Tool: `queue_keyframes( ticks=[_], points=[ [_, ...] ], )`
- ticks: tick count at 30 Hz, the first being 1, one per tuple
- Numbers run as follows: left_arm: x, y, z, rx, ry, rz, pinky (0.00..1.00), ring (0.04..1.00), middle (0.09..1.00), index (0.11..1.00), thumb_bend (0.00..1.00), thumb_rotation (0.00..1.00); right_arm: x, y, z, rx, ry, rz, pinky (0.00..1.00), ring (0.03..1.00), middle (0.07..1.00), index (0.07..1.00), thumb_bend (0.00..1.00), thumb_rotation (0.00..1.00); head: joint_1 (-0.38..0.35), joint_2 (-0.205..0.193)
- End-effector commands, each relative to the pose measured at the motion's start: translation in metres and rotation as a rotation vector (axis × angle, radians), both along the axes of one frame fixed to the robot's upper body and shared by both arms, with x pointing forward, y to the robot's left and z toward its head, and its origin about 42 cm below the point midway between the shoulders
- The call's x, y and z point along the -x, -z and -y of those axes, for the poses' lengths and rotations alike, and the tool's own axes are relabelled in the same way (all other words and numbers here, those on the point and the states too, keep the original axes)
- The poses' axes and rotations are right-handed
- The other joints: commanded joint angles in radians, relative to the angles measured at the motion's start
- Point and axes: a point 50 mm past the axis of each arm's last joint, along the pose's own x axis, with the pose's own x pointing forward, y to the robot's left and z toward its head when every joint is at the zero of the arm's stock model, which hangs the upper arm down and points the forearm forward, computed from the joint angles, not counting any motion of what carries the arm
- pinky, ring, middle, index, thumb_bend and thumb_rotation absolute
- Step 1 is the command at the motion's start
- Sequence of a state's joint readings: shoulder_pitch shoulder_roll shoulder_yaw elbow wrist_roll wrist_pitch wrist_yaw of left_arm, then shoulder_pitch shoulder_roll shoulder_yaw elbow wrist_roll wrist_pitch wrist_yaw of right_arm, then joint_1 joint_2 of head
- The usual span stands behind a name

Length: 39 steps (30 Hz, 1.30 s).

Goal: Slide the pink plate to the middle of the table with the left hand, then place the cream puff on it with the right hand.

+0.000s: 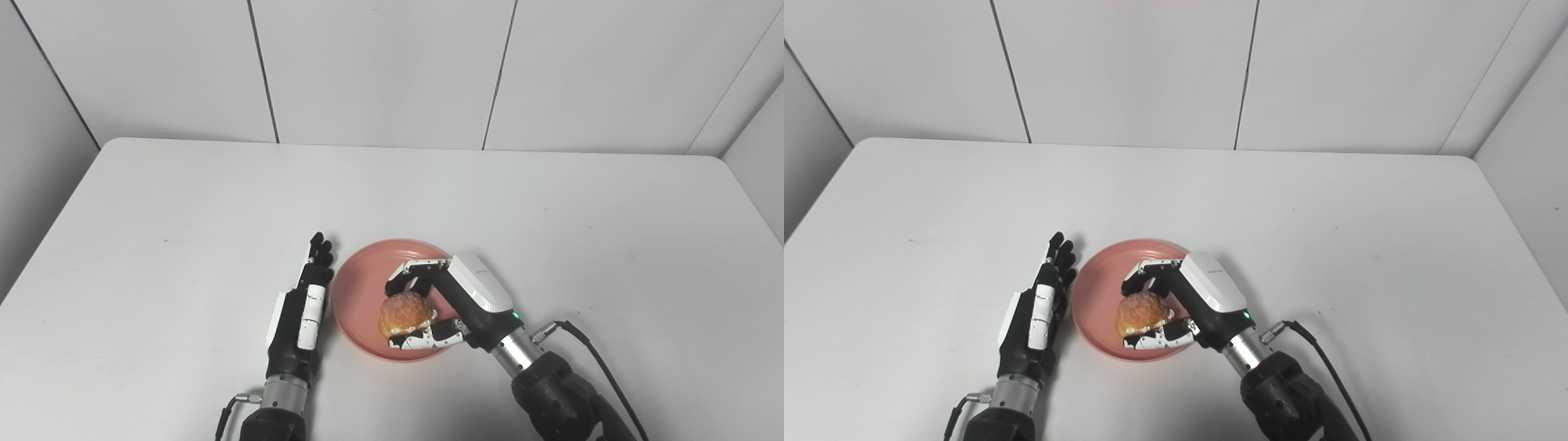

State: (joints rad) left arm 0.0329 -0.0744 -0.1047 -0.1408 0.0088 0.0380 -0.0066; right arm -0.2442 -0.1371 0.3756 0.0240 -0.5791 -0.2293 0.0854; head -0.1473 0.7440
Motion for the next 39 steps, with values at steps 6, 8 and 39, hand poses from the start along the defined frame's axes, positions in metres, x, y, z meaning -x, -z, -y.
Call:
queue_keyframes(
  ticks=[6, 8, 39],
  points=[
    [0.001, -0.005, 0.005, -0.016, 0.022, 0.003, 1.00, 1.000, 1.000, 1.000, 0.78, 1.00, -0.003, -0.011, 0.004, -0.002, 0.004, 0.019, 0.75, 0.832, 0.822, 0.793, 0.52, 0.09, 0.002, 0.001],
    [0.001, -0.005, 0.005, -0.020, 0.026, 0.000, 1.00, 1.000, 1.000, 1.000, 0.79, 1.00, -0.002, -0.013, 0.005, 0.011, 0.004, 0.030, 0.80, 0.885, 0.873, 0.844, 0.53, 0.24, 0.001, 0.005],
    [-0.004, -0.004, 0.008, -0.037, 0.026, 0.075, 1.00, 1.000, 1.000, 1.000, 0.80, 1.00, 0.035, -0.023, 0.027, -0.561, 0.195, -0.121, 1.00, 1.000, 1.000, 1.000, 0.49, 0.96, 0.014, 0.009]
  ],
)
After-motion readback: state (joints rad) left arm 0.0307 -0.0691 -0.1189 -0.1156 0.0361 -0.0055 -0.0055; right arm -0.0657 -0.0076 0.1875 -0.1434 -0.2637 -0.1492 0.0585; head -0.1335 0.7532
